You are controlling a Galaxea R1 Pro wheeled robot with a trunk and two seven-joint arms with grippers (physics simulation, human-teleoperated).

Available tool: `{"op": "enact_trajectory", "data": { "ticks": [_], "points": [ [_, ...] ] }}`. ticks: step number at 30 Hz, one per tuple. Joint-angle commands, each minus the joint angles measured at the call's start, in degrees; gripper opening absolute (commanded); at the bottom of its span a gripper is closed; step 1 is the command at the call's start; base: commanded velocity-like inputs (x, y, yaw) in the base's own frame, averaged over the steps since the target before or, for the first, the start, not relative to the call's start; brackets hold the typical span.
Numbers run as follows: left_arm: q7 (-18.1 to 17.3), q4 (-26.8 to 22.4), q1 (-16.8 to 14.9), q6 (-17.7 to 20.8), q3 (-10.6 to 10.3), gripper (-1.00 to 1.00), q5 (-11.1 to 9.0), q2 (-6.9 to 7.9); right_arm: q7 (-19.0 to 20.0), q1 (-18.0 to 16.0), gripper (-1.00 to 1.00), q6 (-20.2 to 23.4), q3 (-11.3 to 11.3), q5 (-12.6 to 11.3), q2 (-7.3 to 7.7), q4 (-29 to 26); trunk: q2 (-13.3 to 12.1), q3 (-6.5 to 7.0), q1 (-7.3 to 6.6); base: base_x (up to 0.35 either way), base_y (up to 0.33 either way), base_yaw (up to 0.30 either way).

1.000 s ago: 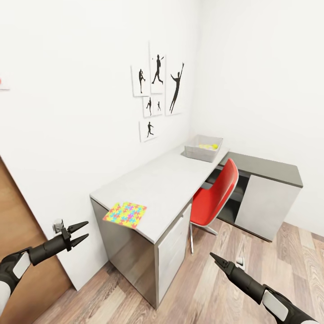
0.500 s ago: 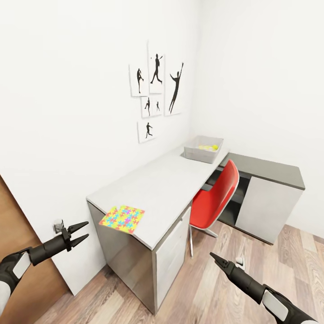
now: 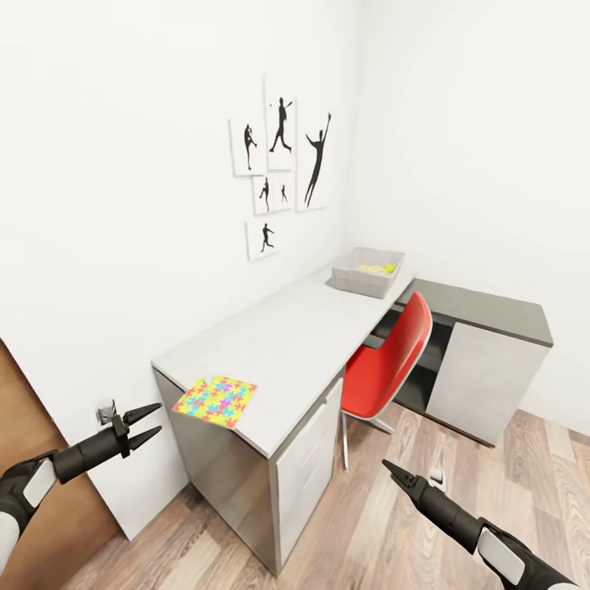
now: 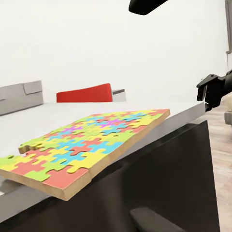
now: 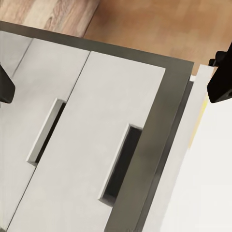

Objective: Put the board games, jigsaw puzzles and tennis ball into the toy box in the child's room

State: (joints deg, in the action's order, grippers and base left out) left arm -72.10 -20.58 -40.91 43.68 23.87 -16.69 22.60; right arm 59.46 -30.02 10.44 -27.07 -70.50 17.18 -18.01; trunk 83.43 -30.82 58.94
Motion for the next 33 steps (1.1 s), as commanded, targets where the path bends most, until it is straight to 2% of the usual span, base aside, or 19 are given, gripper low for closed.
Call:
{"op": "enact_trajectory", "data": {
  "ticks": [1,17,33],
  "points": [
    [-0.1,0.0,0.0,0.5,0.1,1.00,0.0,-0.01,0.1,0.0,1.00,0.6,-0.3,-0.6,0.04,0.0,0.0,-0.06,0.00,0.029,-0.077,0.000],
    [-0.3,0.4,0.0,0.5,0.4,1.00,-0.1,0.08,0.2,0.0,1.00,0.5,-0.3,-0.6,0.04,0.0,0.0,-0.06,0.00,0.008,-0.015,0.000],
    [0.5,2.9,0.1,0.4,7.8,1.00,-0.1,-0.02,0.2,0.0,1.00,0.5,-0.3,-0.5,0.13,0.0,0.0,-0.06,0.00,0.000,0.000,0.000]
  ]
}}
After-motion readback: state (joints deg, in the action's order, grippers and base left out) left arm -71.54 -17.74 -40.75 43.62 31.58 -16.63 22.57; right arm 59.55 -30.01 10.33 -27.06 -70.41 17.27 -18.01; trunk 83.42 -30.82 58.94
